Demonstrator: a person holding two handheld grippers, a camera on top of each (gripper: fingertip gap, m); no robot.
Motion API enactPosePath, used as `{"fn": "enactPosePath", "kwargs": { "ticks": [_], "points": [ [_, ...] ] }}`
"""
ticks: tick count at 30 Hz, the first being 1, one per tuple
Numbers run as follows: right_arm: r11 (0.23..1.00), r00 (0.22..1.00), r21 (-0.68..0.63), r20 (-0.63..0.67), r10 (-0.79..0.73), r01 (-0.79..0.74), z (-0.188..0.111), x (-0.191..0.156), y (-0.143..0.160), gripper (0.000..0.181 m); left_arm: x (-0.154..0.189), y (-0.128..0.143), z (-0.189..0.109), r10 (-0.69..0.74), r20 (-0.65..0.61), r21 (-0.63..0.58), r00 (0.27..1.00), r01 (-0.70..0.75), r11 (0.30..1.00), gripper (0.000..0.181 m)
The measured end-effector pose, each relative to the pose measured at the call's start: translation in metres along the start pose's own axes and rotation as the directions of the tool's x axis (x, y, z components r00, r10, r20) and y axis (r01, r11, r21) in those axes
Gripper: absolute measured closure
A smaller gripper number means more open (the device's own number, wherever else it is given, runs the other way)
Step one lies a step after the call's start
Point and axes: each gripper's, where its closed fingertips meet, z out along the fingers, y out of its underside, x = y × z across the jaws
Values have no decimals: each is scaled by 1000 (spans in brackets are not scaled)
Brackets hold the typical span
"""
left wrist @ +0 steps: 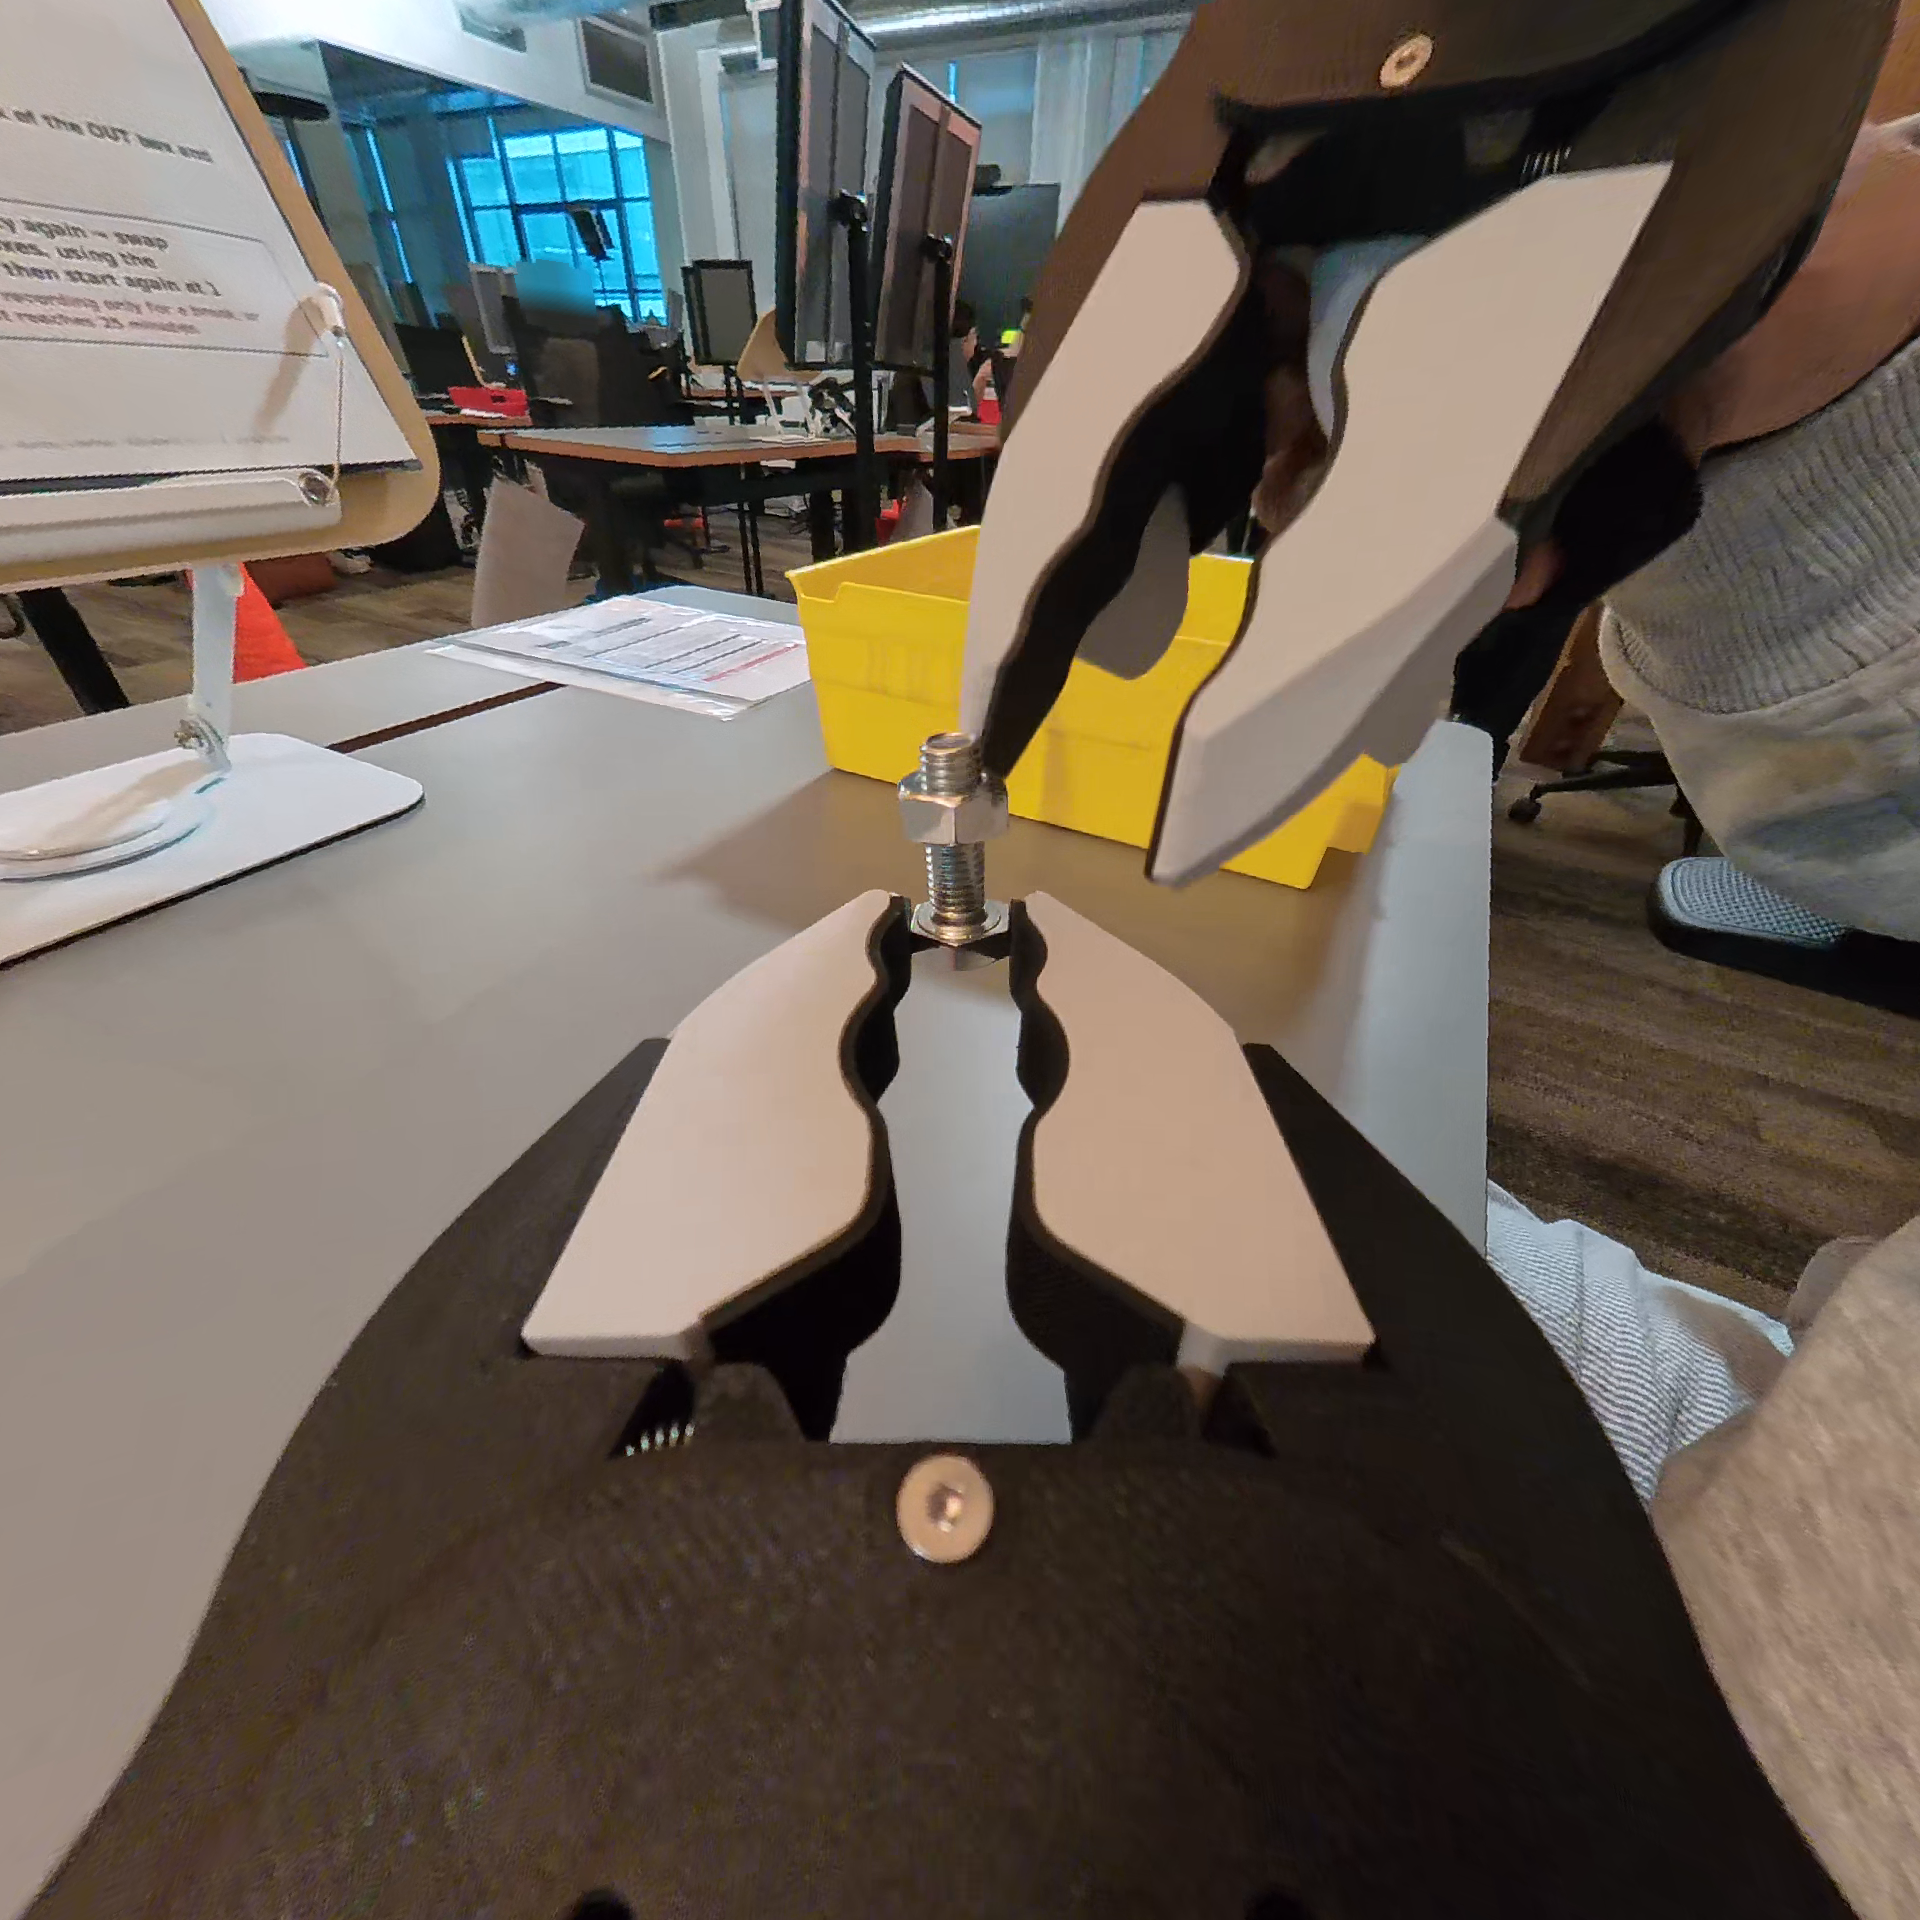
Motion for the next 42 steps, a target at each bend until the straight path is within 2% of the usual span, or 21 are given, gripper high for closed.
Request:
{"fn": "enactPosePath", "kwargs": {
  "ticks": [9, 16, 21, 26, 34, 42],
  "points": [
    [1000, 1000, 11, 14, -15, 15, 4, -3, -2, 146, 12, 5, 3, 70, -37, -31, 997, -71, 997, 162],
    [996, 996, 8, 11, -86, 86, 8, -11, -5, 145, 14, 9, 5, 79, -46, -54, 996, -82, 995, 162],
    [992, 992, 3, 12, -126, 126, 8, -16, -6, 148, 10, 10, 4, 64, -32, -63, 997, -65, 996, 162],
    [991, 991, -16, 17, -132, 132, 3, -16, -3, 159, 6, 10, 4, 56, -14, -60, 998, -57, 997, 162],
    [996, 998, -55, -21, -67, 66, -2, -3, 6, 174, 5, 7, 3, 57, -5, -42, 998, -57, 998, 162],
    [998, 999, -56, -32, -33, 31, -2, 4, 8, 170, 7, 6, 3, 61, -15, -37, 998, -62, 997, 162]
  ]
}}
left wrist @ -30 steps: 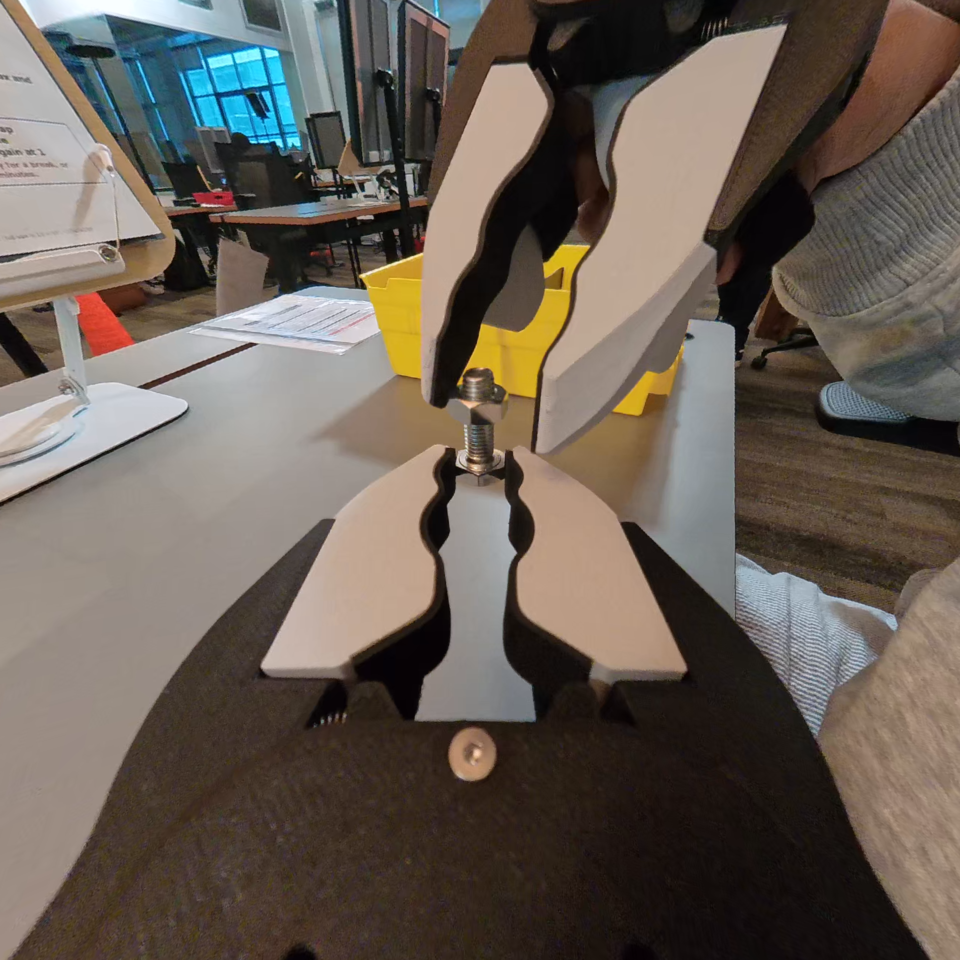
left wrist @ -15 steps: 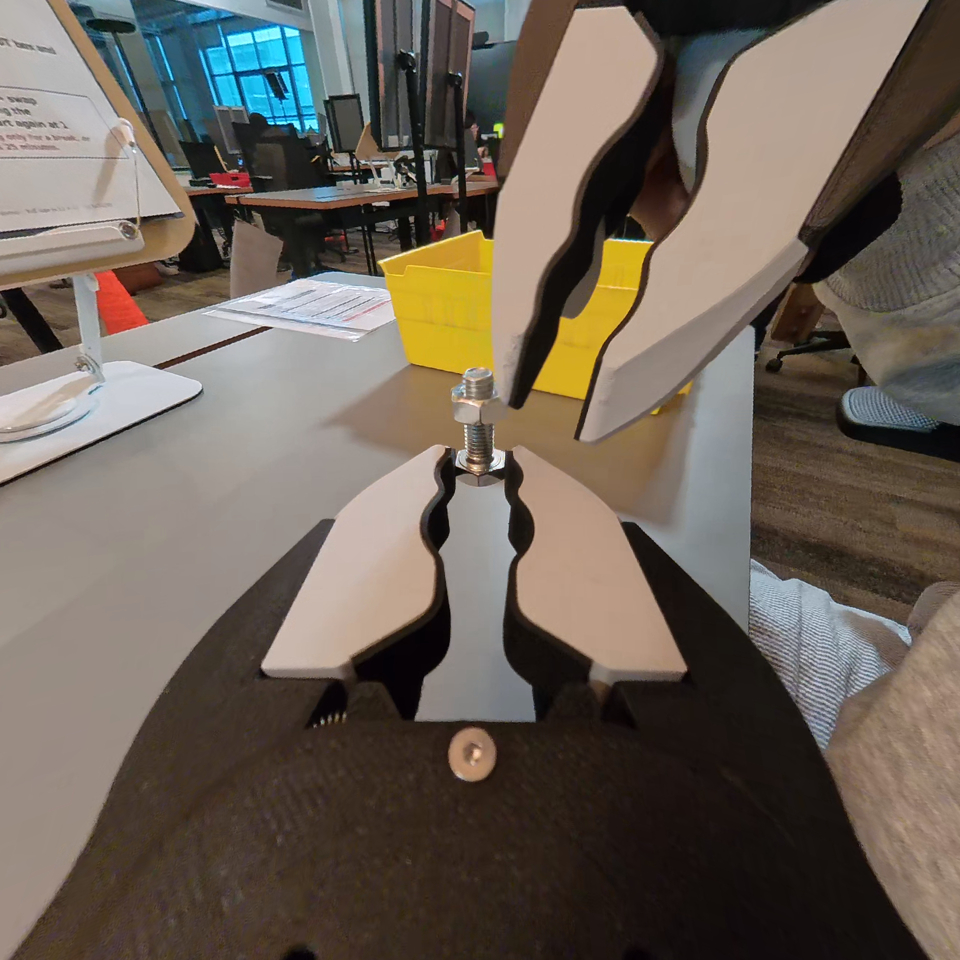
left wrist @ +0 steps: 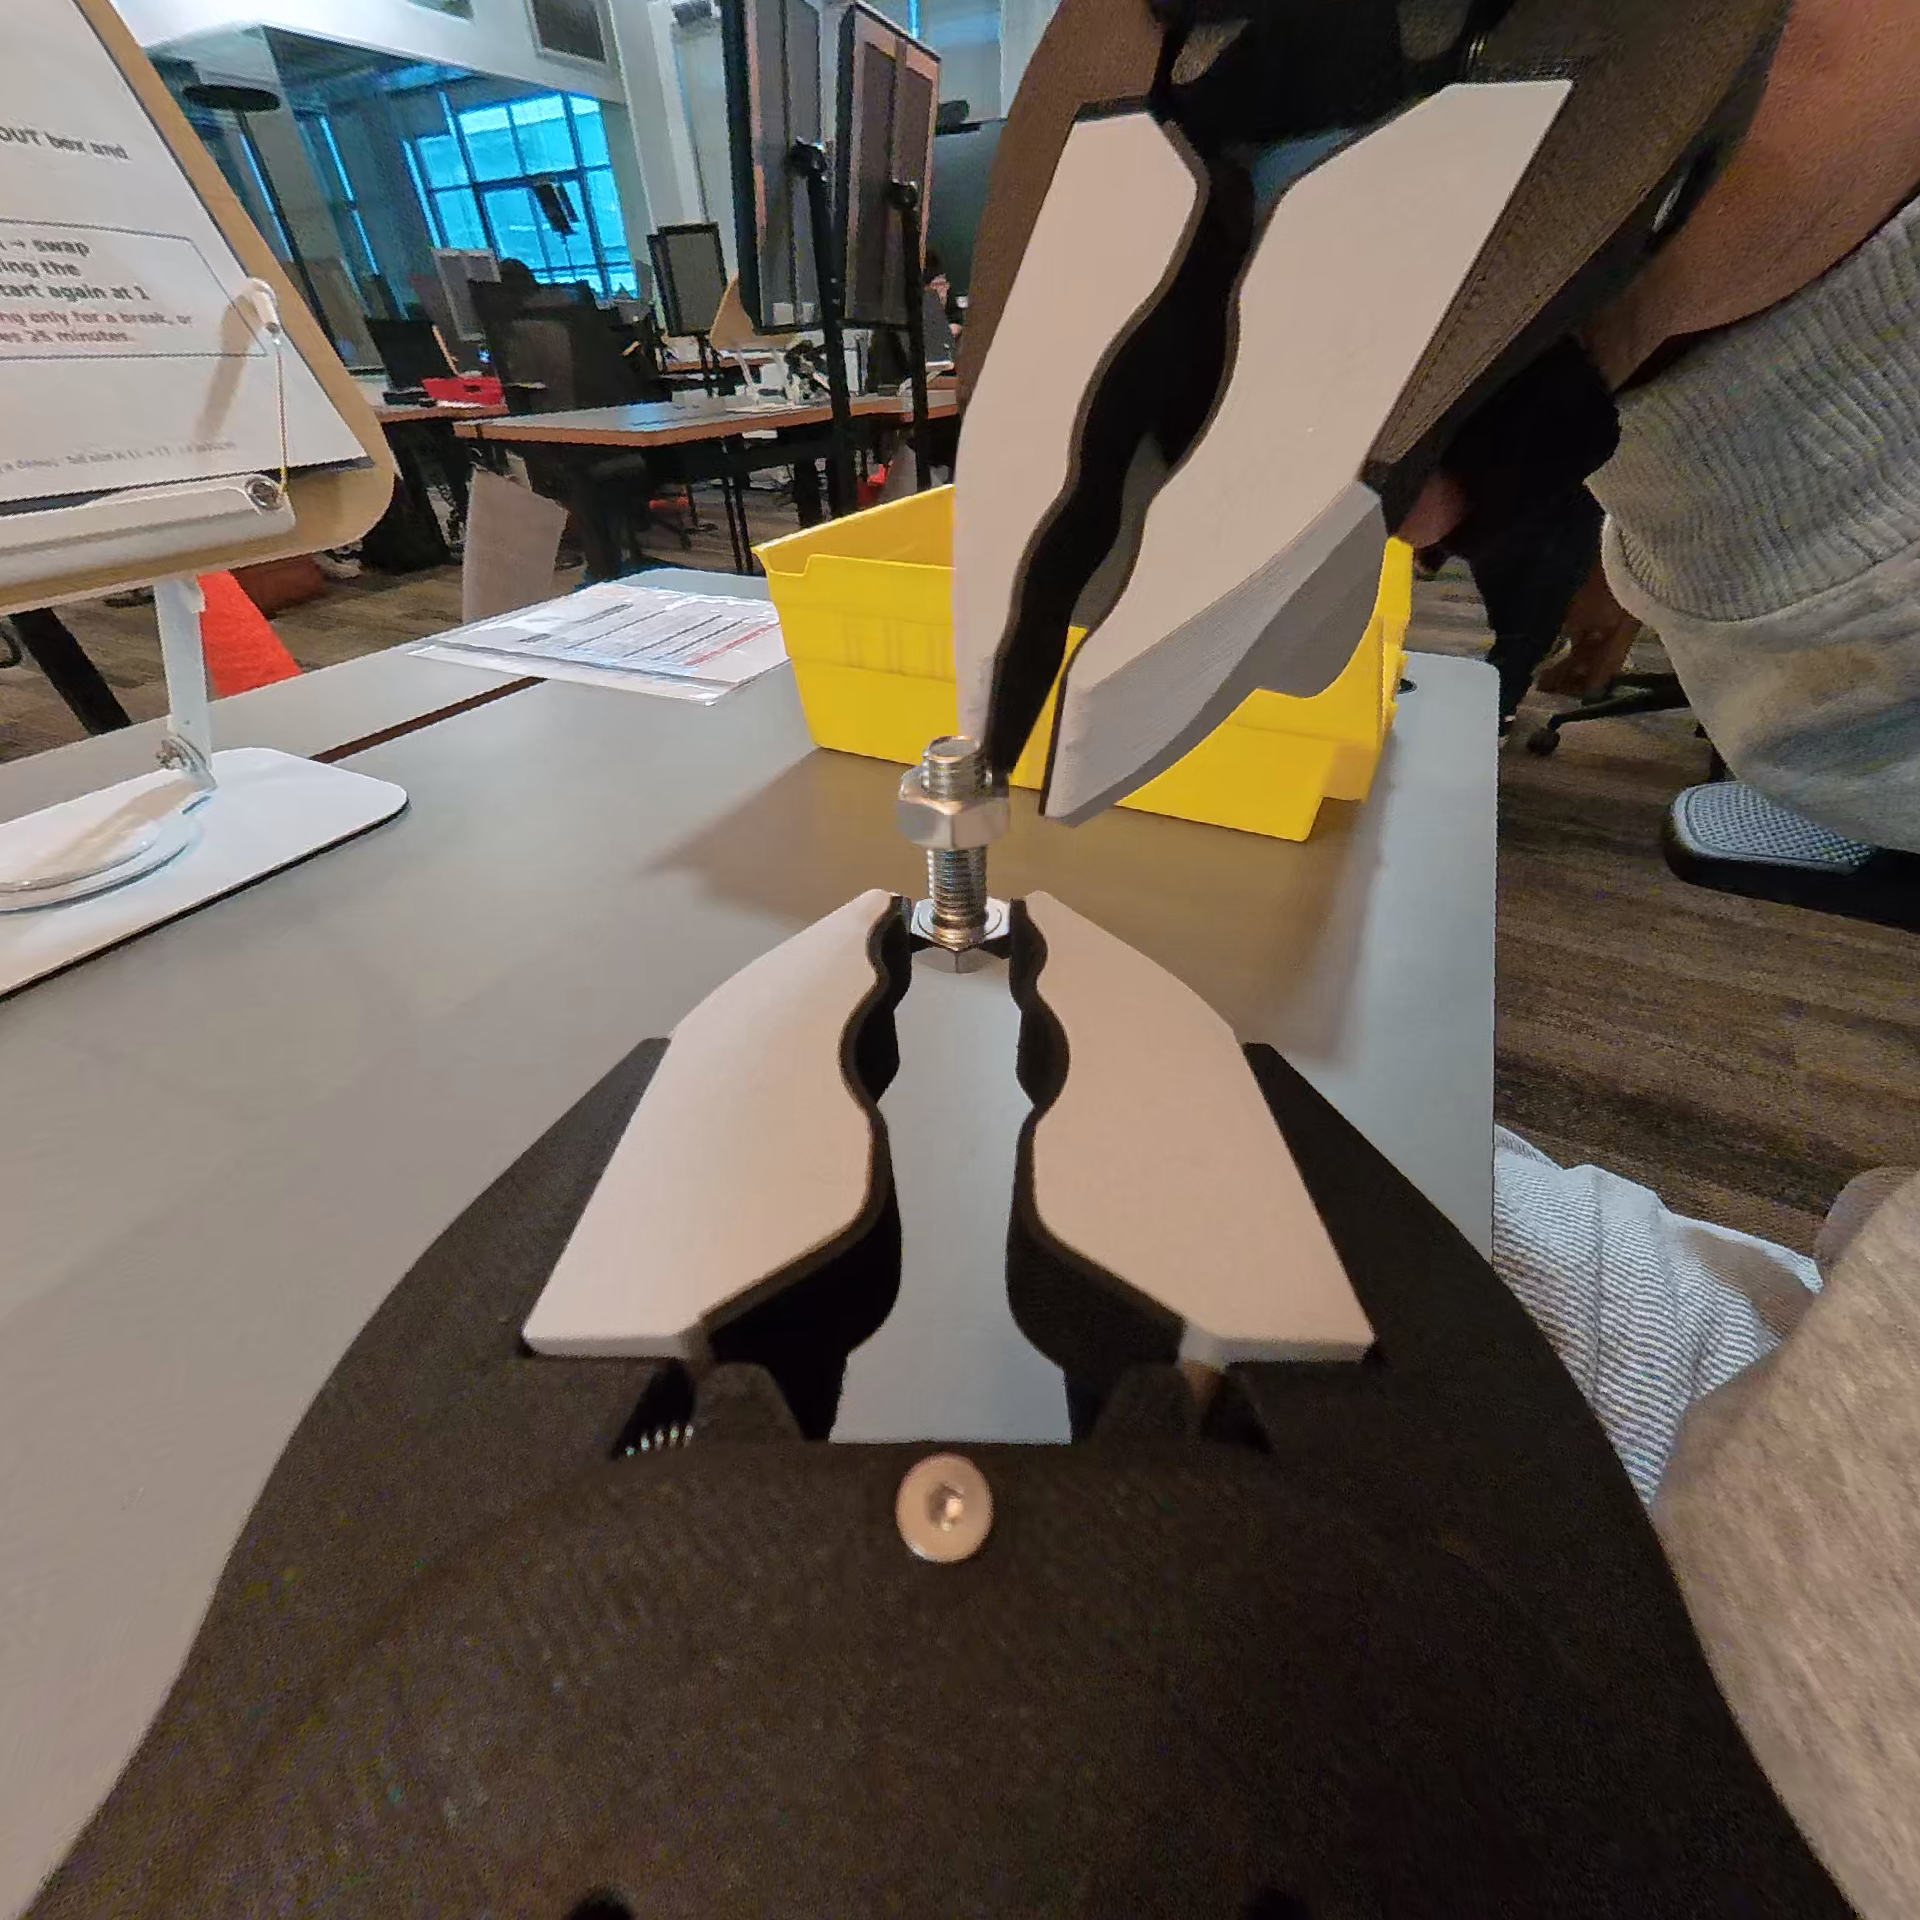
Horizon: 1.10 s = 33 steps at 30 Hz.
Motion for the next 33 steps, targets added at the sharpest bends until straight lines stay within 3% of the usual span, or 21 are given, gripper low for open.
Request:
{"fn": "enactPosePath", "kwargs": {
  "ticks": [18, 33],
  "points": [
    [1000, 1000, 16, 15, -12, 12, 5, -5, -4, 160, 11, 3, 3, 63, -31, -22, 998, -64, 998, 162],
    [997, 996, -2, 34, -80, 80, 4, -20, -7, 177, 8, 3, 2, 23, -24, -18, 999, -24, 1000, 162]
  ]
}}
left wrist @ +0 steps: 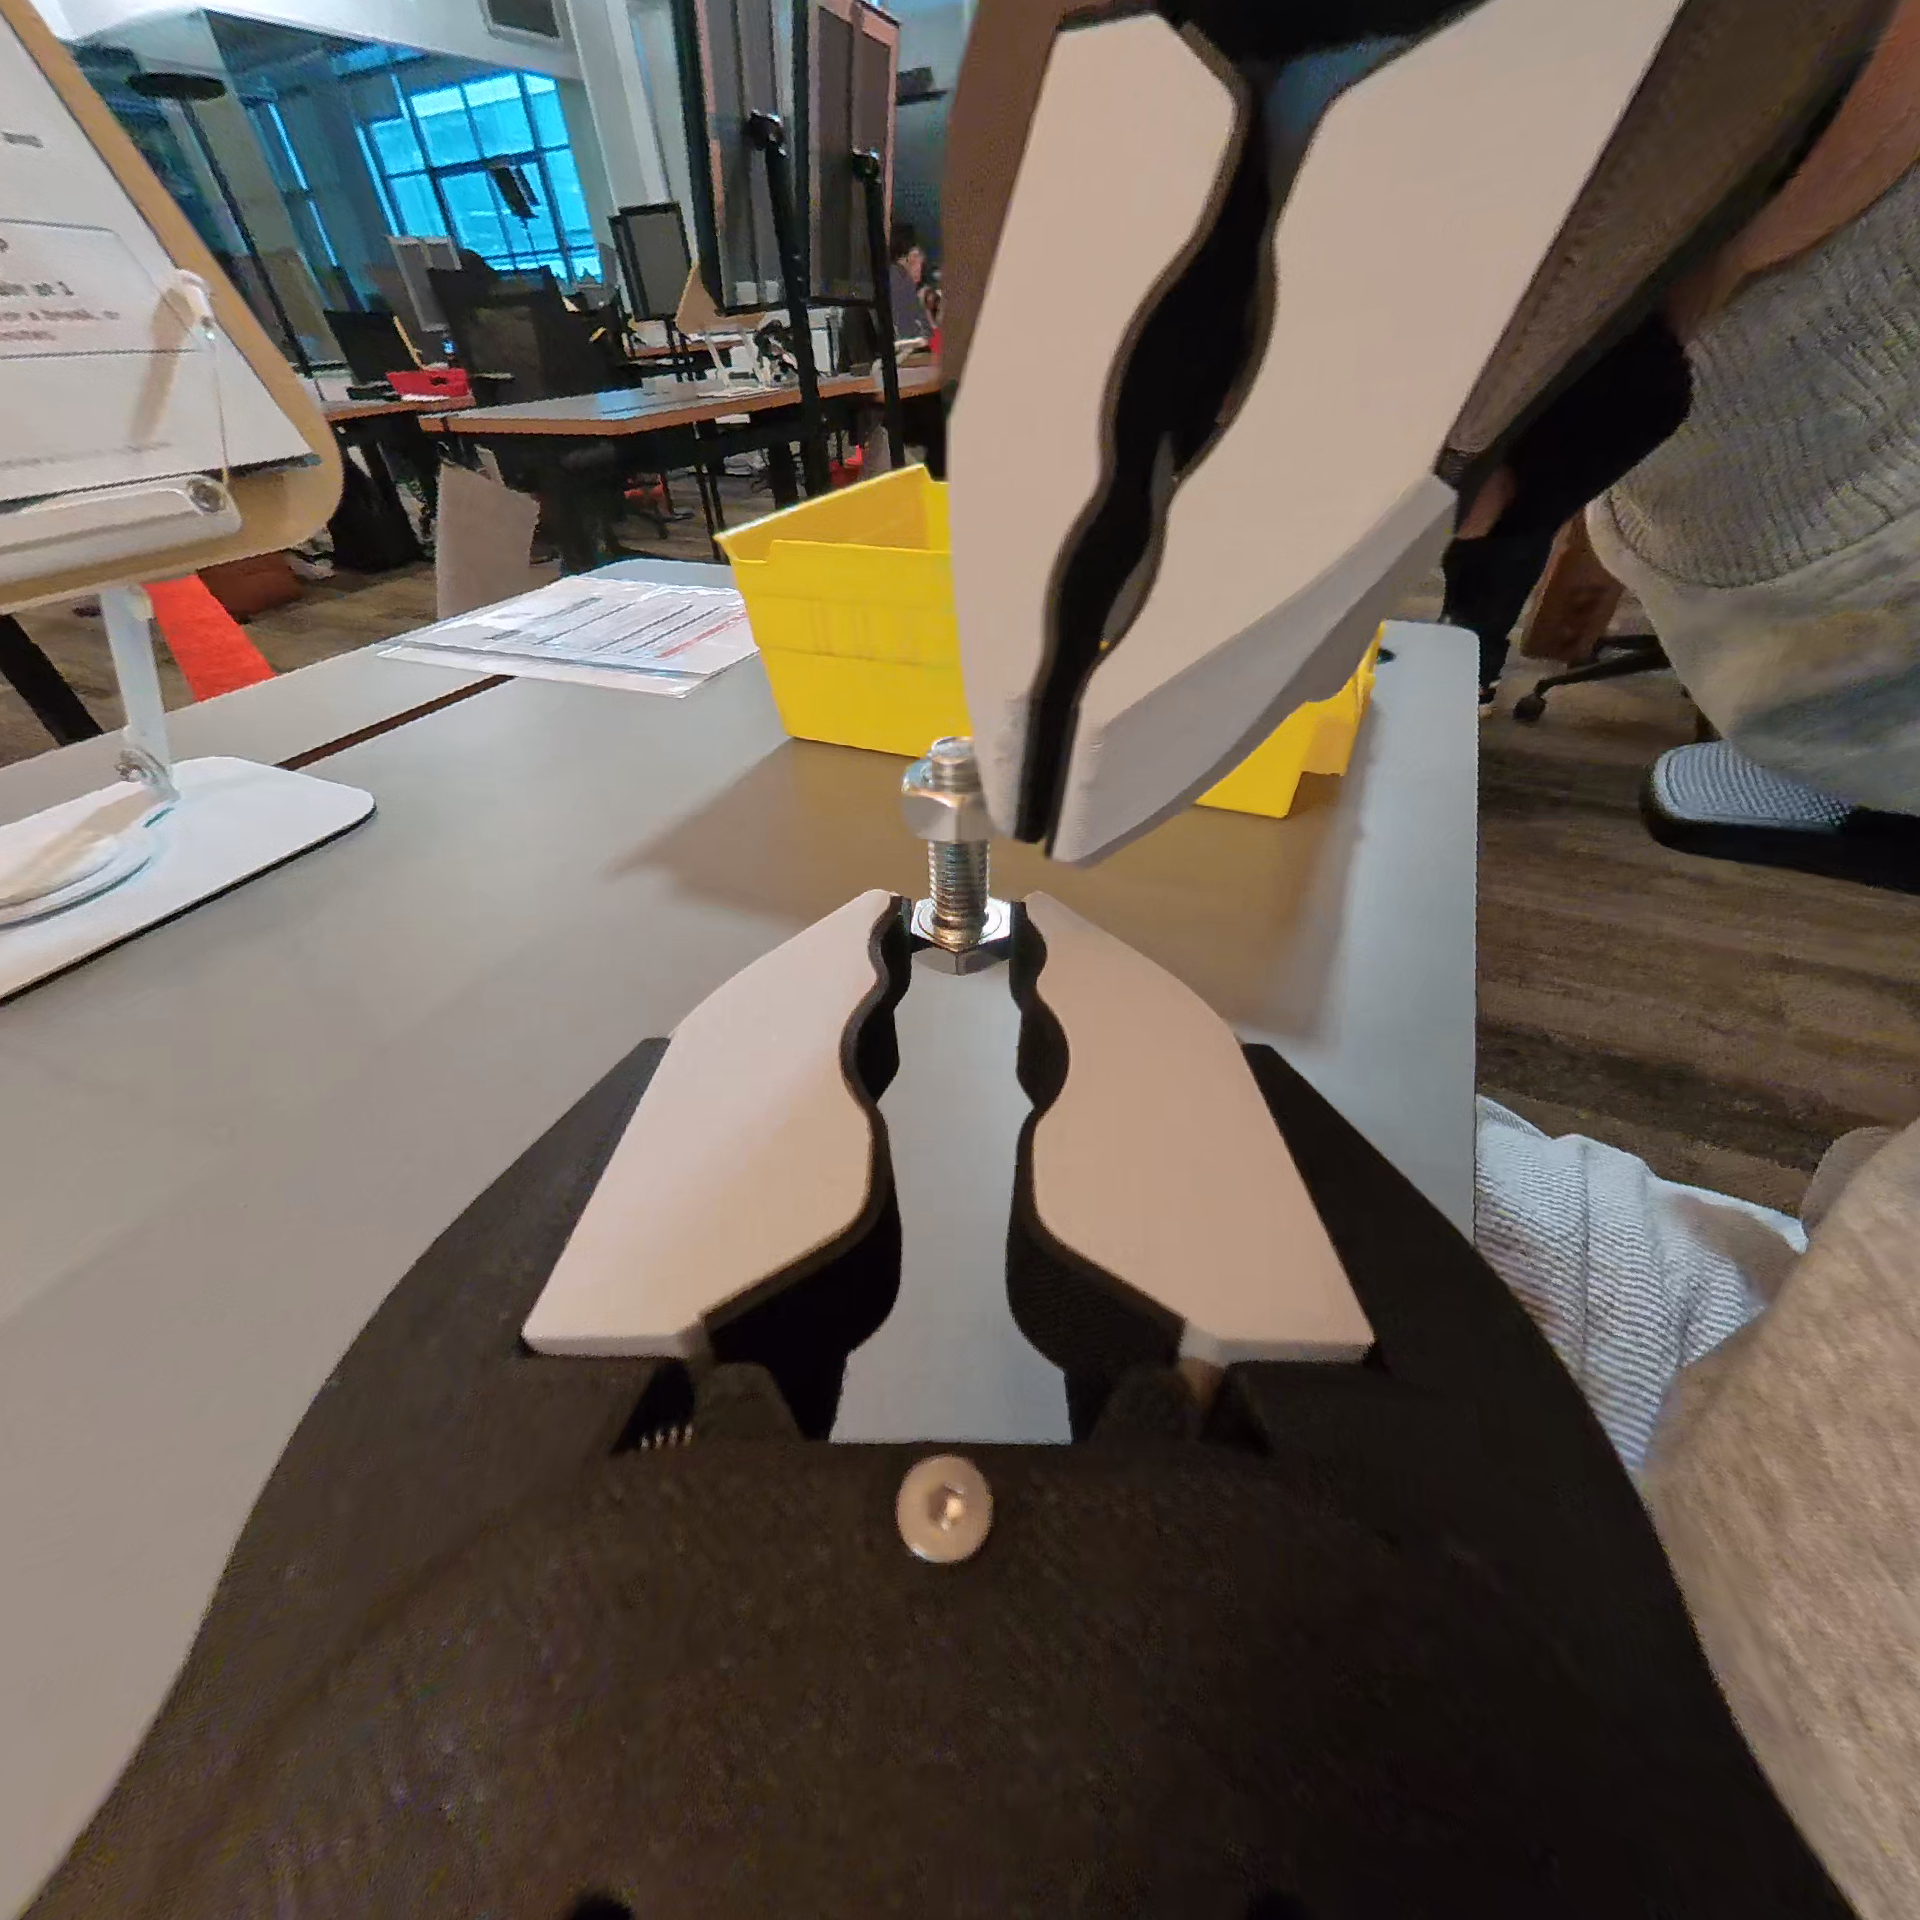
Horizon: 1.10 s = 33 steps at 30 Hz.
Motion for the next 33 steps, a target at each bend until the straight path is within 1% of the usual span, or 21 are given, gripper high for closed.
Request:
{"fn": "enactPosePath", "kwargs": {
  "ticks": [4, 16, 27, 33],
  "points": [
    [999, 1000, -32, -29, -8, 8, -2, 6, 7, 178, -6, -3, -2, -45, 12, 20, 999, 45, 999, 162],
    [999, 998, -30, -54, 34, -35, -6, 18, 12, 176, -2, -2, -1, -12, 4, 16, 1000, 12, 1000, 162],
    [999, 998, -32, -52, 26, -28, -5, 17, 13, 167, 2, -1, 0, -7, -8, 8, 1000, 7, 1000, 162],
    [1000, 999, -8, -43, 23, -23, -5, 15, 8, 160, 3, -2, -1, 2, -7, 12, 1000, -2, 1000, 162]
  ]
}}
